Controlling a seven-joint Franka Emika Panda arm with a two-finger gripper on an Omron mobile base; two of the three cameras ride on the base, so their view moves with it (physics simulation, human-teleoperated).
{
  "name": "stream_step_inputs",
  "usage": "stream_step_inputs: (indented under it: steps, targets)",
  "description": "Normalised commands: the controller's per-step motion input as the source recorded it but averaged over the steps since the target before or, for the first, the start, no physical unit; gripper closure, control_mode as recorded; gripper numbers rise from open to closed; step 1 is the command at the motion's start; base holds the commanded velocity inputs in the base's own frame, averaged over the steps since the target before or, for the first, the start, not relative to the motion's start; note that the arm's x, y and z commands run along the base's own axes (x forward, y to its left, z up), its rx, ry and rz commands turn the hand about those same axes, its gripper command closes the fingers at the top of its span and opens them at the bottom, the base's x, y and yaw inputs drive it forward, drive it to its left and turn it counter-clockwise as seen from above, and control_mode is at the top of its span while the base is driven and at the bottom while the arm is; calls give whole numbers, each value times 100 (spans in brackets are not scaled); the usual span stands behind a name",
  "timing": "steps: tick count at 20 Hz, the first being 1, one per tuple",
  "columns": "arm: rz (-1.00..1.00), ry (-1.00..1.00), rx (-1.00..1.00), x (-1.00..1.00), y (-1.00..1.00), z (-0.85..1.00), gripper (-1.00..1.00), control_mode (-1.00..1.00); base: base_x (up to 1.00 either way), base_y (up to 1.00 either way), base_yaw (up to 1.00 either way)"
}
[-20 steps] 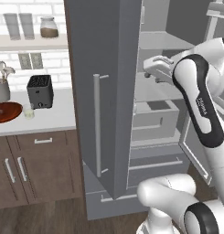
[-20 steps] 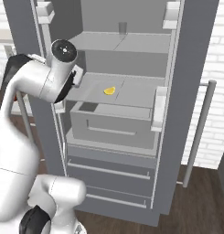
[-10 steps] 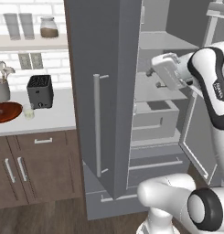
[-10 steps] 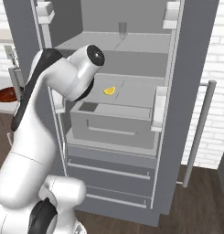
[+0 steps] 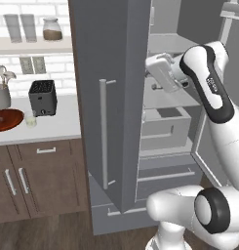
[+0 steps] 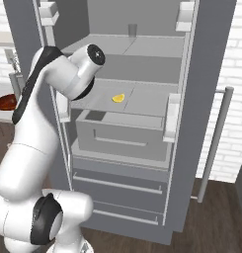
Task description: Grab a lemon wedge from the fridge and one ice cube from the ice bowl, and put them in the glass of lemonade.
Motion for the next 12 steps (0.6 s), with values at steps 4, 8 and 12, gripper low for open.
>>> stream_step_inputs:
  steps: [4,8,12]
  targets:
    - [0,0,0,7,53,-4,-100,-100,0,0,0]
    - [0,0,0,-8,56,-1,-100,-100,0,0,0]
    - [0,0,0,-4,73,-10,-100,-100,0,0,0]
